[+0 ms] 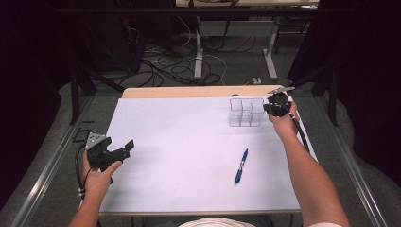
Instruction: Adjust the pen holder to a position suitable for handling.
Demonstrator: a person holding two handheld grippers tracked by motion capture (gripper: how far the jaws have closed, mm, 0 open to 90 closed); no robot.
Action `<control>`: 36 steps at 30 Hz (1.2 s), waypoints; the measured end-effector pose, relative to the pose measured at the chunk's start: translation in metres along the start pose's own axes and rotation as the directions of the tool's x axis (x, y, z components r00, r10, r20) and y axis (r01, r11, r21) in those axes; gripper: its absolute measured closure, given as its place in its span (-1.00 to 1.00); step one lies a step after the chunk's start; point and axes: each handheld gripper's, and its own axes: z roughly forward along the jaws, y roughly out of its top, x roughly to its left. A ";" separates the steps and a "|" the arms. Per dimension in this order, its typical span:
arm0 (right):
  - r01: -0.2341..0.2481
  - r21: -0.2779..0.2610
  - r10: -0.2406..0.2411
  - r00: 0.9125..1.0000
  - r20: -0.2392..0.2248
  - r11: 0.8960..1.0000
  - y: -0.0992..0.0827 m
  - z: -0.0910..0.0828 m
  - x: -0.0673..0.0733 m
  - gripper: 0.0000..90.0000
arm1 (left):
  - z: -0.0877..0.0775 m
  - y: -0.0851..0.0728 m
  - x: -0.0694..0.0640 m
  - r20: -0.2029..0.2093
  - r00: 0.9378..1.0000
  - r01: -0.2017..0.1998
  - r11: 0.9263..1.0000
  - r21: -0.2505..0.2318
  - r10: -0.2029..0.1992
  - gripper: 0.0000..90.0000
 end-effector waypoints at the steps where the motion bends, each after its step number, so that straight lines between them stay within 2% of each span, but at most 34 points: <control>1: -0.006 -0.002 0.006 1.000 -0.005 1.000 0.000 0.000 0.002 1.00 | 0.000 0.000 0.000 0.000 1.000 -0.002 1.000 0.000 0.002 -0.87; 14: 0.023 -0.011 -0.024 0.998 -0.061 1.000 0.006 0.008 0.032 1.00 | 0.001 0.000 0.000 0.000 1.000 -0.011 1.000 0.006 0.011 -0.87; 21: 0.054 0.009 -0.053 0.994 -0.099 0.998 0.008 0.020 0.059 1.00 | 0.001 0.000 0.000 0.003 1.000 -0.012 1.000 0.008 0.012 -0.86; 25: 0.050 -0.009 -0.051 0.991 -0.125 0.999 0.011 0.024 0.072 1.00 | 0.001 0.000 0.001 0.004 1.000 -0.013 1.000 0.008 0.013 -0.86; 28: 0.051 -0.003 -0.051 0.990 -0.135 0.999 0.013 0.026 0.079 1.00 | 0.002 0.000 0.001 0.004 1.000 -0.013 1.000 0.008 0.013 -0.86; 36: 0.047 -0.020 -0.050 0.986 -0.158 0.999 0.017 0.032 0.093 1.00 | 0.002 0.000 0.000 0.006 1.000 -0.015 1.000 0.006 0.015 -0.86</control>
